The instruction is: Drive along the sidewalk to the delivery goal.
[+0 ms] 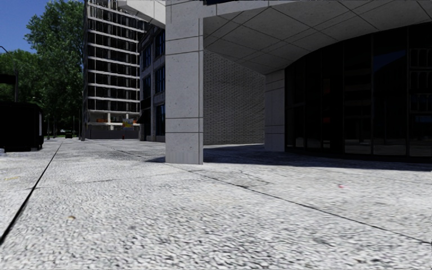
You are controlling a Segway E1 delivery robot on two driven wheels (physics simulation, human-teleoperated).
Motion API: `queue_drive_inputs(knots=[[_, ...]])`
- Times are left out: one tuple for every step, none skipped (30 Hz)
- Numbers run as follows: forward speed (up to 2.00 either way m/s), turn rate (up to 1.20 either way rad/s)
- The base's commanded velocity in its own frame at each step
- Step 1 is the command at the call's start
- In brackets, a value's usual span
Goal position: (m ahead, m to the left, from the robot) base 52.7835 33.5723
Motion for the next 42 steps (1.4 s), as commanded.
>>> queue_drive_inputs(knots=[[1.34, 0.60], [1.34, 0.60], [1.34, 0.60], [1.34, 0.60], [1.34, 0.60], [1.34, 0.60], [1.34, 0.60], [1.34, 0.60], [1.34, 0.60], [1.34, 0.60], [1.34, 0.60], [1.34, 0.60], [1.34, 0.60], [1.34, 0.60], [1.34, 0.60], [1.34, 0.60], [1.34, 0.60], [1.34, 0.60], [1.34, 0.60], [1.34, 0.60], [1.34, 0.58], [1.34, 0.52], [1.34, 0.50], [1.34, 0.49], [1.34, 0.49], [1.34, 0.49], [1.34, 0.49], [1.34, 0.49], [1.34, 0.49], [1.34, 0.49], [1.34, 0.49], [1.34, 0.49], [1.34, 0.49], [1.34, 0.49], [1.34, 0.49], [1.34, 0.49], [1.34, 0.49], [1.34, 0.49], [1.34, 0.00], [1.34, 0.00], [1.34, 0.00], [1.34, 0.00]])
